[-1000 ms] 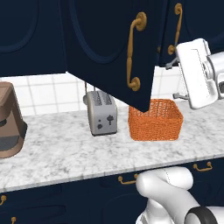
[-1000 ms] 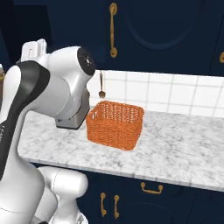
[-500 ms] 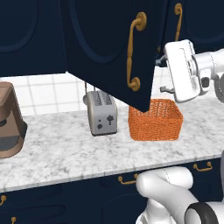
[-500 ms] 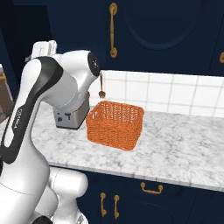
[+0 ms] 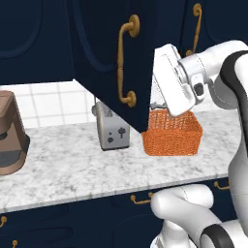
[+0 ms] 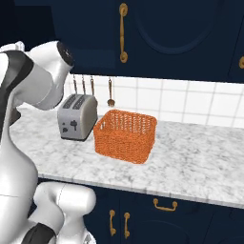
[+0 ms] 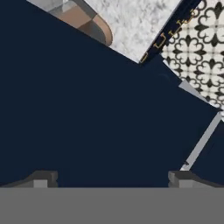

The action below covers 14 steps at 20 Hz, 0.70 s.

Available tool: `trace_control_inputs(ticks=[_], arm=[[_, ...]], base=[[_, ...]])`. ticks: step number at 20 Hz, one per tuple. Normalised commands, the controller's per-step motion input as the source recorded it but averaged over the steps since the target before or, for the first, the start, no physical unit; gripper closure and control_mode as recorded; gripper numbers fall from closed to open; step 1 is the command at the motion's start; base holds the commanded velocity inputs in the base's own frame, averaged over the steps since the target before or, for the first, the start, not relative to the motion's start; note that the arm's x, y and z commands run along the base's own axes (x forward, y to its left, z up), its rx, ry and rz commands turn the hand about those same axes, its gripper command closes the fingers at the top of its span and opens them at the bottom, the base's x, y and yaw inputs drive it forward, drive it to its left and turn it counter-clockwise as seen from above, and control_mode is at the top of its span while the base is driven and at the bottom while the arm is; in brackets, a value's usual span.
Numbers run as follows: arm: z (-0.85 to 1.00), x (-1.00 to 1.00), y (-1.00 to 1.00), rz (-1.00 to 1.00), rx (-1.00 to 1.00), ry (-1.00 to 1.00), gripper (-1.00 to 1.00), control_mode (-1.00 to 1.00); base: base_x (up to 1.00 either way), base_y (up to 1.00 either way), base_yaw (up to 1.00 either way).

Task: Open the cabinet, pick up the bread from the cabinet and place it in the basket. Then move the basket to the dining counter.

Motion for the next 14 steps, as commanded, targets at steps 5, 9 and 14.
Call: trace_control_inputs(ticks=[5,9,14], arm=[[-0.05,0.0,1.0,0.02,-0.16,0.04,-1.0,-1.0],[-0.04,0.0,0.89,0.0,-0.02,0.0,-1.0,-1.0],[-0.47,0.29,-0.34,0.0,0.03,-0.01,-1.0,-1.0]], base=[[0.0,0.0,0.0],[0.0,0.0,0.0],[0.0,0.0,0.0]])
